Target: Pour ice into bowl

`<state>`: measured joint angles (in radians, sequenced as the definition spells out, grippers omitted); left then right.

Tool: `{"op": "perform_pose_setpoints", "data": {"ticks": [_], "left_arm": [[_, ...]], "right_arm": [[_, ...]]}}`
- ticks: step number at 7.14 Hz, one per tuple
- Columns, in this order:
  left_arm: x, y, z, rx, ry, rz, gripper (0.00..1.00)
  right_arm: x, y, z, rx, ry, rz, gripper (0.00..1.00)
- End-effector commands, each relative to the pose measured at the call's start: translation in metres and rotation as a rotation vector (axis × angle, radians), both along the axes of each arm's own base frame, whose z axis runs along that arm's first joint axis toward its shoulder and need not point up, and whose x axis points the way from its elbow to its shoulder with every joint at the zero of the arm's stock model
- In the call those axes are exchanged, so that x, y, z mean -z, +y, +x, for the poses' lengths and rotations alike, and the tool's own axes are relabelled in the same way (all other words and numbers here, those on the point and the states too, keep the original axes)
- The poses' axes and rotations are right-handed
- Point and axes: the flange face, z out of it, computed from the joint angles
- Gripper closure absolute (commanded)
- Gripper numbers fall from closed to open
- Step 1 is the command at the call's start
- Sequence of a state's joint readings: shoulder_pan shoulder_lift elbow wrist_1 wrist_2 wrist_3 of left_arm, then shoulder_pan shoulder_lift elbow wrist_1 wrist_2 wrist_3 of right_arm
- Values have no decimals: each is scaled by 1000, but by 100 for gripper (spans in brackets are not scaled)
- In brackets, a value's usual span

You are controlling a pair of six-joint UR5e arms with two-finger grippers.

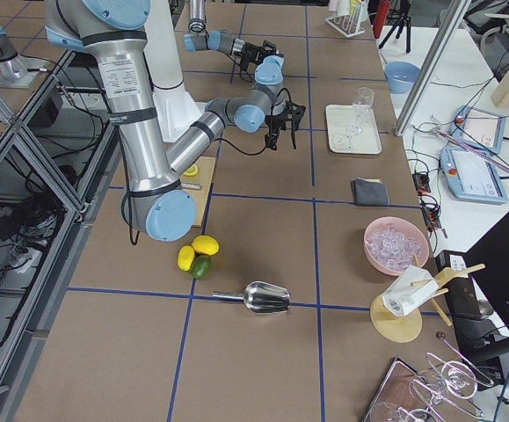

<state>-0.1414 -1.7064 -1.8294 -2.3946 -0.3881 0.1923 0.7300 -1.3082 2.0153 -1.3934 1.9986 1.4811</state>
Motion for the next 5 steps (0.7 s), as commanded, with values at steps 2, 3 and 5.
{"op": "perform_pose_setpoints", "data": {"ticks": [2,3,5], "left_arm": [[-106,11,-78,48,785,-174,100],[-136,13,-86,61,927,-259,100],[-181,18,-113,108,1112,-376,100]], "right_arm": [[-6,-2,-8,20,7,-6,0],[-6,-2,-12,24,9,-5,0],[-2,0,-11,19,4,-1,0]]}}
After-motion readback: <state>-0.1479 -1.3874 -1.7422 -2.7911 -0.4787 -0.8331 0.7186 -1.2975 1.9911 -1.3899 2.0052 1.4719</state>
